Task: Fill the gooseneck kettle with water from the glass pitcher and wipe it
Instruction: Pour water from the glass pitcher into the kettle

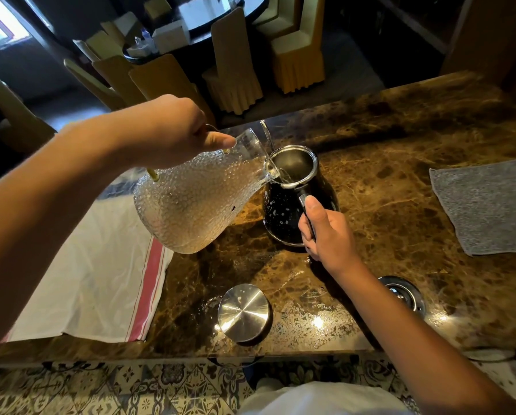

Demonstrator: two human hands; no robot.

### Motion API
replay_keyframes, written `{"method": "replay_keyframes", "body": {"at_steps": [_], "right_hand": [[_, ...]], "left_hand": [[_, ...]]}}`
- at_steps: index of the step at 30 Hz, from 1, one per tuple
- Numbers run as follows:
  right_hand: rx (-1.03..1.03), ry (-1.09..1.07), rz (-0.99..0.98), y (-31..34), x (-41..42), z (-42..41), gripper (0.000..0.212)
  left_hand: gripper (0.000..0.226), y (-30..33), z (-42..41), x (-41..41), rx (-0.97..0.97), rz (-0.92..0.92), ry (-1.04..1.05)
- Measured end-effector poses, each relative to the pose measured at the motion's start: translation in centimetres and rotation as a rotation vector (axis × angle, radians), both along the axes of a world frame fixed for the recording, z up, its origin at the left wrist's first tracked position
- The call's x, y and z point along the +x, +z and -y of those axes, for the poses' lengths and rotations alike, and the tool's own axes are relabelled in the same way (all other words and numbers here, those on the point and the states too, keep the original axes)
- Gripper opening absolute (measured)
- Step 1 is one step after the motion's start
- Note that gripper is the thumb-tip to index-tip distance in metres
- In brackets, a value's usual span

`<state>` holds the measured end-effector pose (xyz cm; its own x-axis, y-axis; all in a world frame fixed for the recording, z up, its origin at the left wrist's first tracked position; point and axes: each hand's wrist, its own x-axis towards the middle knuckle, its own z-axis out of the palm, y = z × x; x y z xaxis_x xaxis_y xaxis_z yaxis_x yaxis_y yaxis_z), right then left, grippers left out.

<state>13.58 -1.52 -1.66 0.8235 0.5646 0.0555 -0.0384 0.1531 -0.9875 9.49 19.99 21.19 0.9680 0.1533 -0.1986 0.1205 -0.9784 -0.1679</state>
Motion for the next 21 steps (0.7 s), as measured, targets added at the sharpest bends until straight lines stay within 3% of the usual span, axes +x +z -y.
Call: {"method": "replay_keyframes", "body": {"at_steps": [3, 12, 21], "right_hand": [[0.004, 0.002, 0.006, -0.06, 0.01, -0.03, 0.086], [0.002, -0.048, 0.028, -0.33, -0.14, -0.29, 0.085], [0.006, -0.067, 0.002, 0.09, -0.45, -0.31, 0.081]], "left_hand": [[0.104, 0.22, -0.17, 0.03, -0.012, -0.001, -0.005], [0.080, 0.82, 0.77, 0.65, 0.024, -0.037, 0.034], [0.081, 0.62, 0.35, 0.31, -0.033, -0.033, 0.074]]}}
